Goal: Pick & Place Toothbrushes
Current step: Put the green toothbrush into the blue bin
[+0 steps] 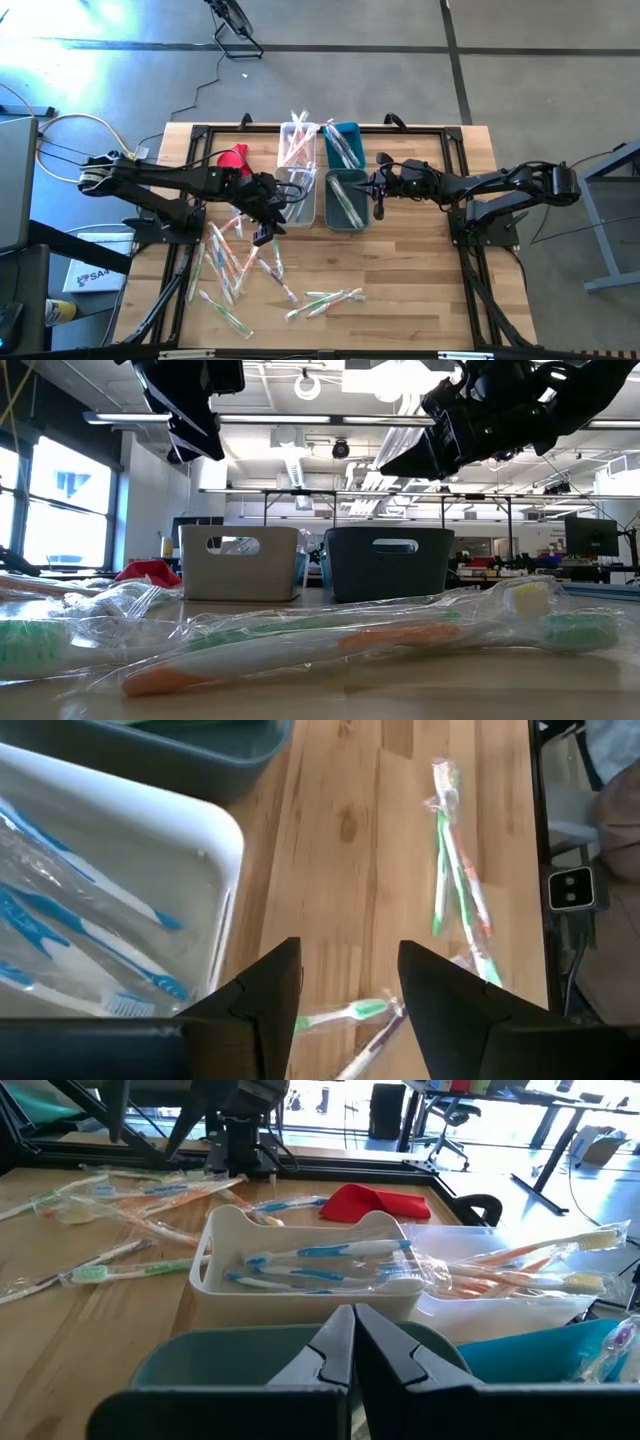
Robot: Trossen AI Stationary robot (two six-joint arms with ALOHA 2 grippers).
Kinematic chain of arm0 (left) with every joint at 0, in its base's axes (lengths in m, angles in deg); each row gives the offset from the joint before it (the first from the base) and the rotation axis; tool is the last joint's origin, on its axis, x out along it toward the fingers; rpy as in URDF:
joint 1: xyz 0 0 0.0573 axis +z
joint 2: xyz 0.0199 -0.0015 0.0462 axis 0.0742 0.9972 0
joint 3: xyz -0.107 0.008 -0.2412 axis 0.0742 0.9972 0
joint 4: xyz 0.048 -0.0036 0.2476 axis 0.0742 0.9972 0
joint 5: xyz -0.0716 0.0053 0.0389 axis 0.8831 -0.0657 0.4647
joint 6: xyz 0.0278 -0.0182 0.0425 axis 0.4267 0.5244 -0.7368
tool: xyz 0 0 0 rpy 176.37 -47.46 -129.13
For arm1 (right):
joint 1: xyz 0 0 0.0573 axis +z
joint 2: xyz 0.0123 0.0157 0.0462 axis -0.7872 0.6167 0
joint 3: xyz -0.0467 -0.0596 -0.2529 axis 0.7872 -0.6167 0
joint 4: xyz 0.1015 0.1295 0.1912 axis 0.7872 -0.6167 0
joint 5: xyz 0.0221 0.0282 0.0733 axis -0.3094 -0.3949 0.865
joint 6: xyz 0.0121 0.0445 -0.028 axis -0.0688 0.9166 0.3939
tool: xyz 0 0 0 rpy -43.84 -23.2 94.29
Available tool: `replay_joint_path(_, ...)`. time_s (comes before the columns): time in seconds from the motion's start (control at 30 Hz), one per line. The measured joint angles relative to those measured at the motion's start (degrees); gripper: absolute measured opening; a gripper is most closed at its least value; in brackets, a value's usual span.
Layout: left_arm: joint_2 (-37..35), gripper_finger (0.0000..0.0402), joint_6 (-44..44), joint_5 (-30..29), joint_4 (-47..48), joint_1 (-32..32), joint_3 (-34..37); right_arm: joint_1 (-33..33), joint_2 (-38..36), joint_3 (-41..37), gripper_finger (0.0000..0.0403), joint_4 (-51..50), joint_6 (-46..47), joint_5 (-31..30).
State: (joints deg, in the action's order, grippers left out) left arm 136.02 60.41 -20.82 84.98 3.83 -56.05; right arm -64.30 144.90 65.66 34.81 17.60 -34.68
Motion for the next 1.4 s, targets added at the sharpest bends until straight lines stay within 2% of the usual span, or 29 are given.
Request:
replay_joint_path(0.13,0.00,0.0165,3.18,-0.15,-0.27,0.00,0.00,0.01,0.00,0.00,0.0003,0.00,-0.02,0.00)
replay_joint_path(0.37,0.02,0.0165,23.62,-6.17,-1.40,-0.05,0.00,0.00,0.00,0.00,0.0002,0.00,-0.02,0.00)
replay_joint_path(0.5,0.02,0.0165,31.26,-7.02,-1.06,-0.29,0.00,0.00,0.00,0.00,0.0002,0.00,-0.30,0.00)
replay_joint_path(0.67,0.04,0.0165,40.13,-11.42,-1.06,-3.54,-0.02,0.02,0.00,0.00,0.0002,-0.02,-2.45,0.00)
replay_joint_path(0.97,1.65,0.0165,55.02,-22.10,-0.98,-13.52,-0.07,0.01,0.00,0.00,0.0002,-0.02,-2.84,0.02)
replay_joint_path(1.17,4.92,0.0165,62.45,-22.41,-0.91,-17.41,-0.11,0.01,0.00,0.00,0.0002,0.05,-2.90,0.02)
replay_joint_path(1.4,8.19,0.0165,65.77,-20.54,-1.07,-18.47,-0.11,0.00,0.00,0.00,0.0002,0.02,-2.95,0.02)
